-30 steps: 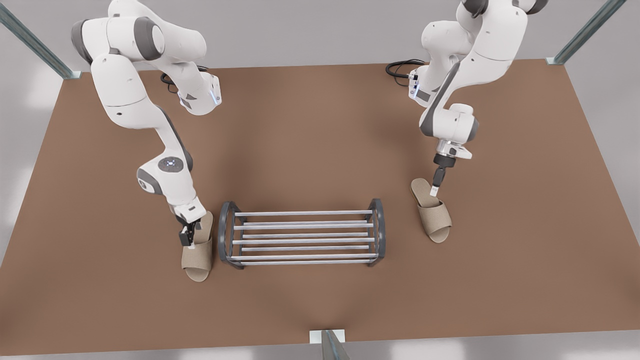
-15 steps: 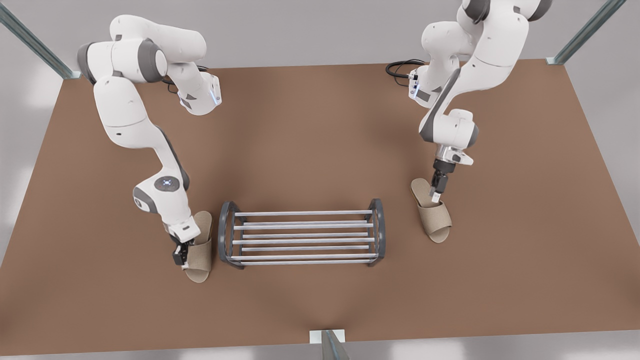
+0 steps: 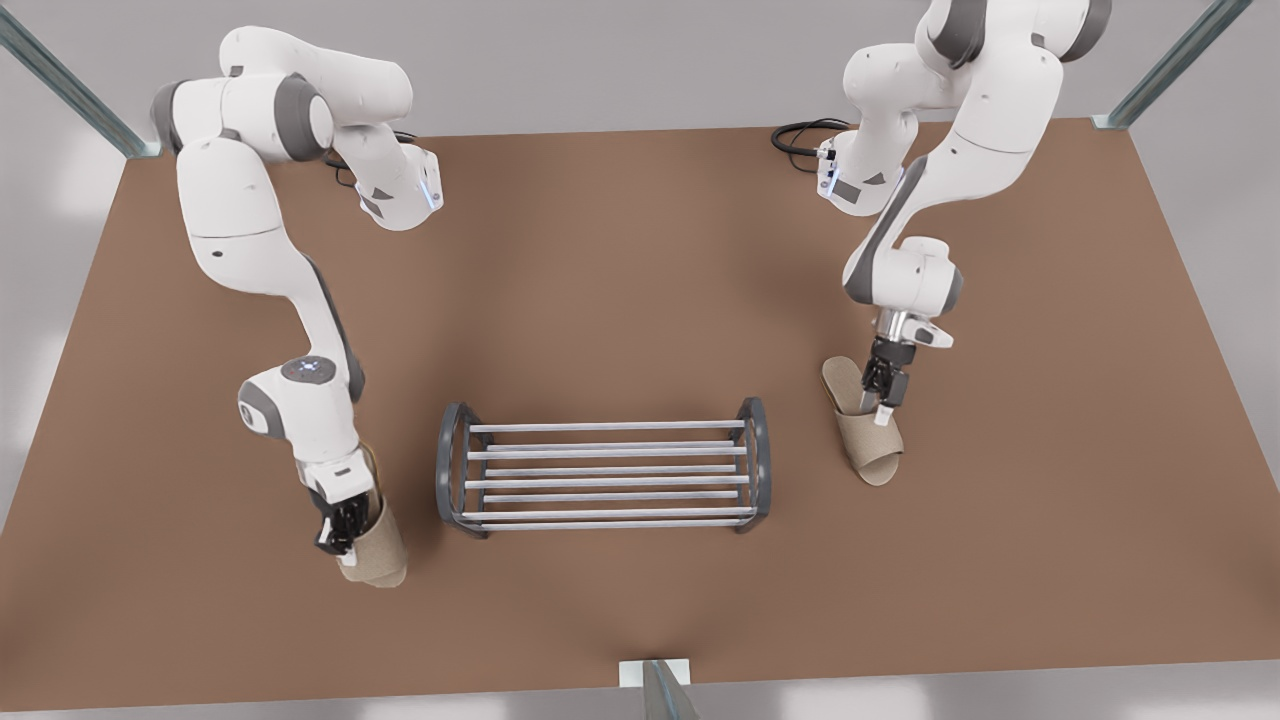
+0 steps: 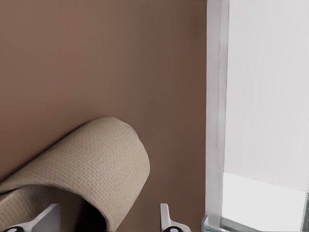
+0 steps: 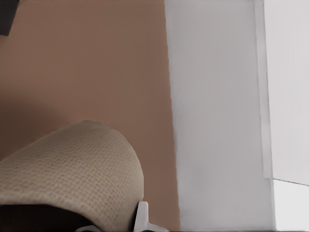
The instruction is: Place the right shoe on the shoe rack with the right arm, and place the left shoe on the shoe rack with the left arm
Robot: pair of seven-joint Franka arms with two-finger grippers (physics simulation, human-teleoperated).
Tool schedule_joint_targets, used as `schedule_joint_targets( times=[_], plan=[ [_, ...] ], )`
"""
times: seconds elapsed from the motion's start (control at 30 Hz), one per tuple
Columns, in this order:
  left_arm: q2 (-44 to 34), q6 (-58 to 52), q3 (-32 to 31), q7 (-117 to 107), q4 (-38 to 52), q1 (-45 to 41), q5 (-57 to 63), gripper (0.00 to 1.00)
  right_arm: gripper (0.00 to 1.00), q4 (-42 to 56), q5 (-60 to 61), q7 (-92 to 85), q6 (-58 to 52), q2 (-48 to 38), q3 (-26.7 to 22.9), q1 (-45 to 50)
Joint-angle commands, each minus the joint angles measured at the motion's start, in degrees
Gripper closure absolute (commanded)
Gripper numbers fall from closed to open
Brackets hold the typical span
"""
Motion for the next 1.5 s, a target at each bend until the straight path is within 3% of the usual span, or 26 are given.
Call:
schedule_joint_targets(
  times=[0.0, 0.1, 0.17, 0.23, 0.3, 0.4, 0.43, 0.5, 0.73, 1.0, 1.03, 1.07, 1.4, 1.47],
  plan=[
    [0.41, 0.09, 0.00, -6.19, 0.78, 0.28, -25.95, 0.00, 0.79, 0.28, 0.88, 0.17, -0.23, -2.89, 0.01, -0.65],
    [1.82, 0.26, 0.00, -6.19, 2.89, 0.37, -25.95, 0.00, 0.79, -0.51, 4.57, -0.01, -6.99, -12.29, 1.06, 0.23],
    [2.26, 0.44, 0.00, -6.19, 3.95, 0.63, -25.86, 0.00, 0.79, -0.86, 11.59, 0.08, -22.52, -19.05, 6.24, 3.47],
    [2.96, 0.52, 0.00, -6.19, 4.39, 0.81, -25.95, 0.15, 0.79, -0.68, 15.73, 0.95, -33.96, -24.68, 6.34, 9.97],
    [3.49, 0.44, 0.00, -6.19, 4.74, 0.81, -25.86, 0.15, 0.79, -0.51, 16.53, 7.45, -48.02, -29.61, 6.34, 17.80],
    [3.93, 0.52, 0.00, -6.27, 5.35, 1.16, -25.86, 0.15, 0.79, -0.24, 14.17, 18.87, -58.84, -31.19, 7.99, 22.47],
    [3.93, 0.52, 0.00, -6.28, 5.53, 1.16, -25.95, 0.25, 0.79, -1.47, 9.86, 24.15, -59.38, -30.85, 10.11, 23.52],
    [3.84, 0.52, 0.00, -6.28, 5.53, 1.16, -25.86, 0.25, 0.79, -4.02, 4.58, 31.71, -59.29, -28.91, 12.13, 25.10],
    [4.46, 0.44, 0.00, -7.24, 5.97, 1.16, -25.86, 0.24, 0.79, -7.01, -8.34, 44.72, -54.37, -21.88, 11.96, 27.04],
    [5.42, 0.52, 0.00, -7.77, 6.85, 1.16, -25.78, 0.44, 0.79, -6.57, -10.54, 48.68, -49.62, -19.68, 11.70, 26.07],
    [5.42, 0.52, 0.00, -7.77, 6.85, 1.16, -25.77, 0.44, 0.16, -6.40, -10.63, 48.77, -49.10, -19.24, 11.70, 25.89],
    [5.42, 0.52, 0.00, -7.77, 6.85, 1.16, -25.77, 0.44, 0.00, -6.22, -10.63, 48.77, -48.48, -19.15, 11.70, 25.54],
    [4.81, -7.82, 0.09, -6.28, 8.43, 1.16, -21.99, 0.42, 0.00, -3.49, -10.63, 49.39, -44.00, -14.32, 11.52, 24.84],
    [2.53, -7.91, 0.09, -5.48, 8.43, 1.16, -21.99, 0.48, 0.00, -3.32, -11.33, 49.39, -44.00, -14.06, 11.43, 24.84]
  ],
)
